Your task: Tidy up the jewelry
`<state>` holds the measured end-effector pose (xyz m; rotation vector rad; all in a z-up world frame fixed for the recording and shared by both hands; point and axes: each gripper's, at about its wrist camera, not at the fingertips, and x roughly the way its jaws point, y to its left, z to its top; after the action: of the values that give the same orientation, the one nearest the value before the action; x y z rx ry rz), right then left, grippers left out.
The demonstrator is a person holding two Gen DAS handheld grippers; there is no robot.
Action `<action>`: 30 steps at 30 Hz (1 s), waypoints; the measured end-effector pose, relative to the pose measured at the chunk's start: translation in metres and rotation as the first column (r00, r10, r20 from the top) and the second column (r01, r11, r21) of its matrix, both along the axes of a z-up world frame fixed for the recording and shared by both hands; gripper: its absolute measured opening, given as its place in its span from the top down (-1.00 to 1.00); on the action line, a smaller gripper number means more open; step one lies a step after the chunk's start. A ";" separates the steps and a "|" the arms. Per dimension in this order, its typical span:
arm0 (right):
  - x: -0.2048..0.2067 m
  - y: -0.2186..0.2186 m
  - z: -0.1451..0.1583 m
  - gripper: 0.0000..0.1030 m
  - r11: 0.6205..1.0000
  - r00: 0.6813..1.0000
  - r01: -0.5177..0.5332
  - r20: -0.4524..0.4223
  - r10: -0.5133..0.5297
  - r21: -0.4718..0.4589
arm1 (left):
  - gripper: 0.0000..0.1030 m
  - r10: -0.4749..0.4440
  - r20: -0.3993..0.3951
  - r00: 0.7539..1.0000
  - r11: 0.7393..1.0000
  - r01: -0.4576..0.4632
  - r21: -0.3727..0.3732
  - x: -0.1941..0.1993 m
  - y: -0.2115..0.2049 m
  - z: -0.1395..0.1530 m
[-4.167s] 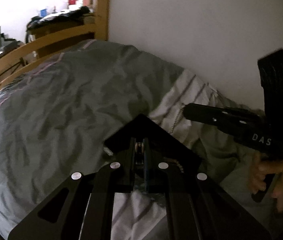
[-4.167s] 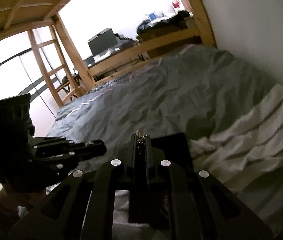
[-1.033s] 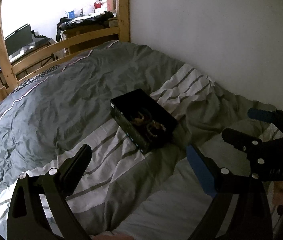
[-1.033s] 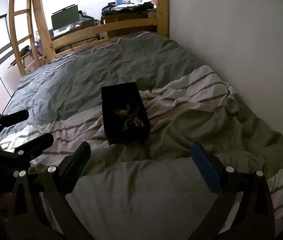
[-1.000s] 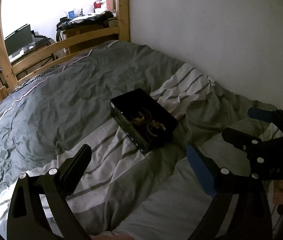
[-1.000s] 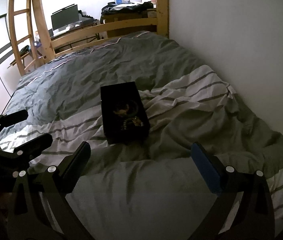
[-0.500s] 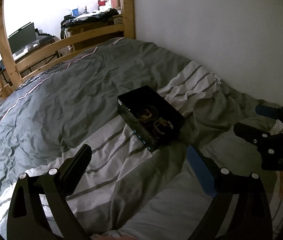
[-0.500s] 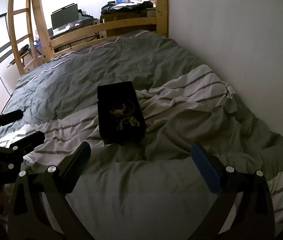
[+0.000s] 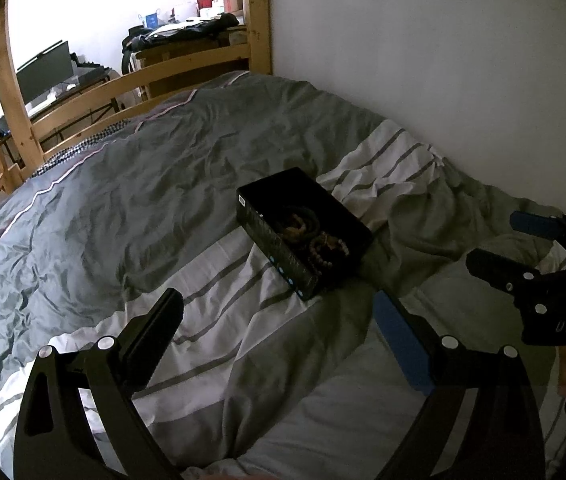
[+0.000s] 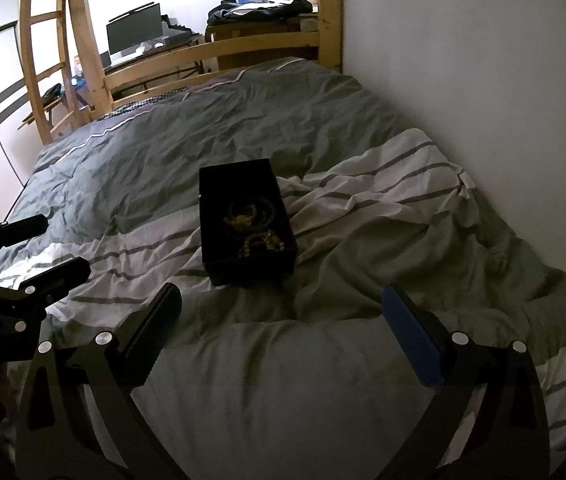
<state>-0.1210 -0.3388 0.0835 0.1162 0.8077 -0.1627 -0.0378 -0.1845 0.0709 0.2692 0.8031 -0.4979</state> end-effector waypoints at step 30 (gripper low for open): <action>0.001 0.007 -0.003 -0.92 1.000 1.000 -0.009 -0.003 0.009 -0.002 | -0.82 0.003 -0.018 1.000 1.000 -0.002 0.015 0.000 0.005 -0.006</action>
<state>-0.1201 -0.3322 0.0801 0.1101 0.8110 -0.1552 -0.0381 -0.1791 0.0645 0.2775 0.8248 -0.4929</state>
